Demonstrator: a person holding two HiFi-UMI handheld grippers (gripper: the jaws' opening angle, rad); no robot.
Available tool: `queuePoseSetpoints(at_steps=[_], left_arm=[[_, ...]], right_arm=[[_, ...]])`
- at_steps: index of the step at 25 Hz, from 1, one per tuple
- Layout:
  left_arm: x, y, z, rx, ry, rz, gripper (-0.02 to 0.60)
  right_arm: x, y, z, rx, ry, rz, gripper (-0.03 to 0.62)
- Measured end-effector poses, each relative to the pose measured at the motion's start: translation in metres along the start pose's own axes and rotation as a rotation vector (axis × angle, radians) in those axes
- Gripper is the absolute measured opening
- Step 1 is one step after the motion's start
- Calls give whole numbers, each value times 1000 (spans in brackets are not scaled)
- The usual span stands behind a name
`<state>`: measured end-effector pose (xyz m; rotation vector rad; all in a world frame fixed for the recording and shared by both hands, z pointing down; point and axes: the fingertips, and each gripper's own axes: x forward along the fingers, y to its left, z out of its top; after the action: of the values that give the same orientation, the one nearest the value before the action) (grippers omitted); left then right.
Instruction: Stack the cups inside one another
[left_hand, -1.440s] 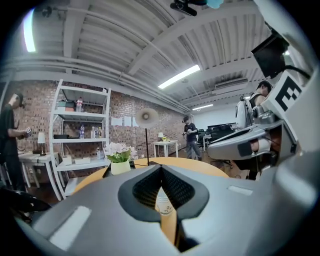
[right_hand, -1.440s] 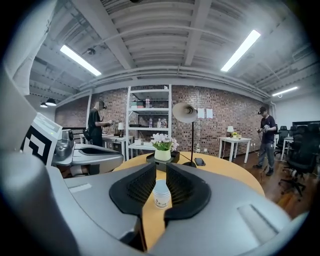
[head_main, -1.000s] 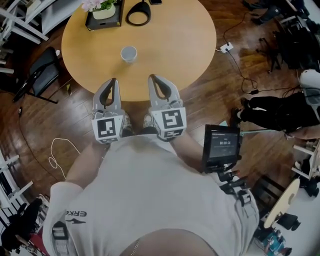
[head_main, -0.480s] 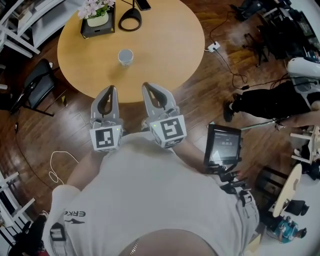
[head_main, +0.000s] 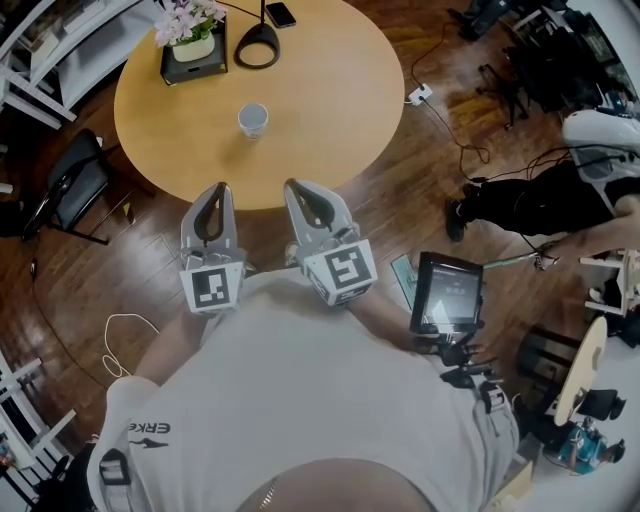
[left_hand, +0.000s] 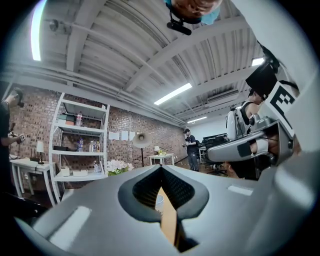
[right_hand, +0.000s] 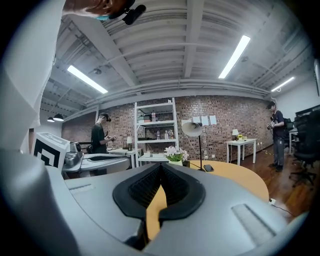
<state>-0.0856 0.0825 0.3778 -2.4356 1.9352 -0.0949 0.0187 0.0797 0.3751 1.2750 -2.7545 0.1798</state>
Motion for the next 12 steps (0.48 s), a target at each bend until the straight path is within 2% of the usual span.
queuePoseSetpoints(at_steps=[12], left_arm=[[-3,-5,-2,-3,22,-12,2]], right_arm=[[0,-3,3,4,3,-11,13]])
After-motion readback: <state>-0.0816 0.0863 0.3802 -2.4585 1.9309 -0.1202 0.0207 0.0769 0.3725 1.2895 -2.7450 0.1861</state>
